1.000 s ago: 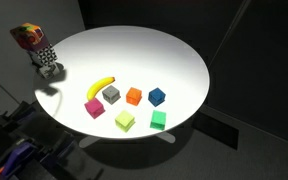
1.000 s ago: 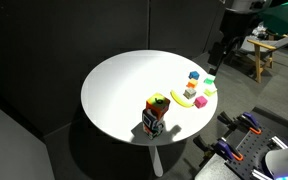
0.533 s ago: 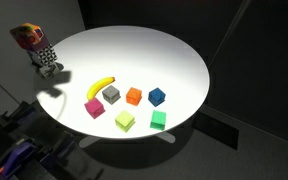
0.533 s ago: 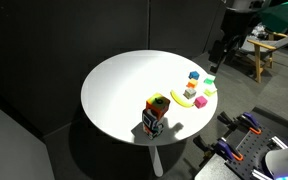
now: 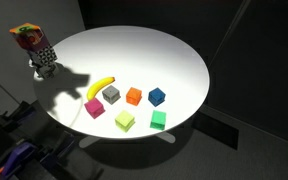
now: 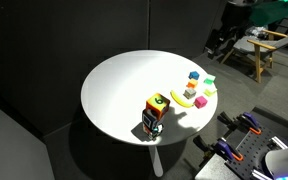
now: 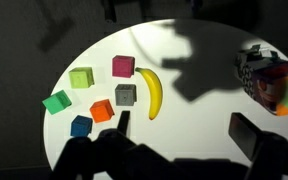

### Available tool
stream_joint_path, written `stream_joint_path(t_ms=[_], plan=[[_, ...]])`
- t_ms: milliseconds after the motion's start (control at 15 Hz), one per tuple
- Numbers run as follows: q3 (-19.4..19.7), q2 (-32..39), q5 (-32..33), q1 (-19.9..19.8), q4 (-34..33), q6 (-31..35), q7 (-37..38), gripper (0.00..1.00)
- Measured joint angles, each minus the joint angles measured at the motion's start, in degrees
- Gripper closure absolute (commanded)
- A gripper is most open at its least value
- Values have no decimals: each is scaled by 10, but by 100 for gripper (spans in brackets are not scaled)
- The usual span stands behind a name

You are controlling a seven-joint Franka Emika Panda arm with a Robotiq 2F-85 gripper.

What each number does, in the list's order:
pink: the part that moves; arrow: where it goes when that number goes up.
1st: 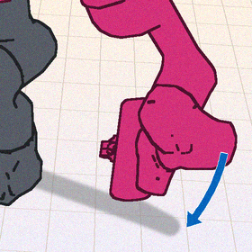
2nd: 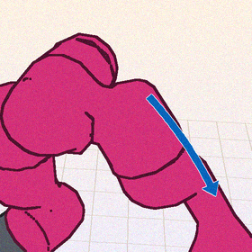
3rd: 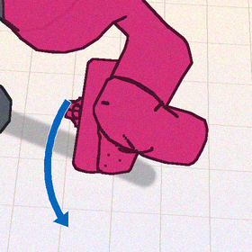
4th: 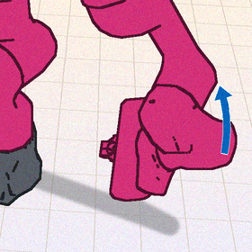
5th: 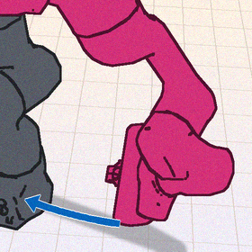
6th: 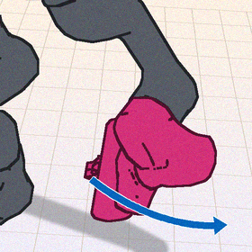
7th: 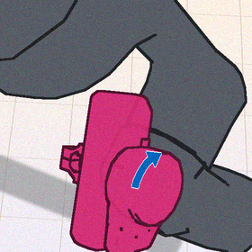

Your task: Put the orange block on the grey block

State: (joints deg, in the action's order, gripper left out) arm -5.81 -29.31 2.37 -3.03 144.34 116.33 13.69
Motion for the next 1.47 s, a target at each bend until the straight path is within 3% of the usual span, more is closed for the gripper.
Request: stream_joint_path(t_ms=[333,667,1467], plan=[[9,52,29,-39,-14,86,47,0],[37,109,29,-52,-30,146,53,0],[90,253,29,-52,-104,151,-29,0]])
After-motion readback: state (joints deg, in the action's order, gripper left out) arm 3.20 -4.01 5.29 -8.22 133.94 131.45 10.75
